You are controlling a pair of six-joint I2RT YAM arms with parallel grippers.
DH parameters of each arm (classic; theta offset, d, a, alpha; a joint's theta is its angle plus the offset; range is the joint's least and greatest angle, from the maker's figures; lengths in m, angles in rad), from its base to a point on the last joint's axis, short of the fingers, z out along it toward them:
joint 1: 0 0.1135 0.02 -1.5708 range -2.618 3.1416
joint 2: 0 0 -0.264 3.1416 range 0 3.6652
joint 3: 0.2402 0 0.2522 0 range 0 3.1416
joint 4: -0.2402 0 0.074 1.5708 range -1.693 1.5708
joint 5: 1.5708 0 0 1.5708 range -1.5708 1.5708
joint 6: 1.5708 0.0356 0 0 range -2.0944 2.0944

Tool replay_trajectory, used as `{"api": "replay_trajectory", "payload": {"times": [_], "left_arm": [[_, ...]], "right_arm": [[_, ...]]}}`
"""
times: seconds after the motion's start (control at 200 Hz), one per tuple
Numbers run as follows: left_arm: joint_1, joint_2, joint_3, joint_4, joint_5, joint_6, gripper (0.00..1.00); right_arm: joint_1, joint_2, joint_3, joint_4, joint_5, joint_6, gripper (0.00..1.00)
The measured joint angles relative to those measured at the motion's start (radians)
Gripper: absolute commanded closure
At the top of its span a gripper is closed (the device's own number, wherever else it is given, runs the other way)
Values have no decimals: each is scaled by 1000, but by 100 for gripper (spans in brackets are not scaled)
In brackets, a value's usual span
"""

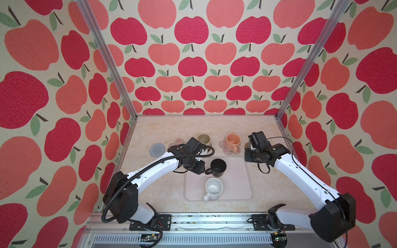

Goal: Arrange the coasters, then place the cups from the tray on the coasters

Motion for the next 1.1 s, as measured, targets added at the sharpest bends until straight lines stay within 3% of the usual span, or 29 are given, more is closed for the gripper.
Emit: {"api": "replay_trajectory", "payload": {"times": [0.305,1.096], "left_arm": [[-44,100,6,9,-29,41,66],[-56,120,8,114,-133,43,66]], "right_arm": [[1,0,0,0,-3,7,55],[28,0,-1,0,-26,14,55]]}}
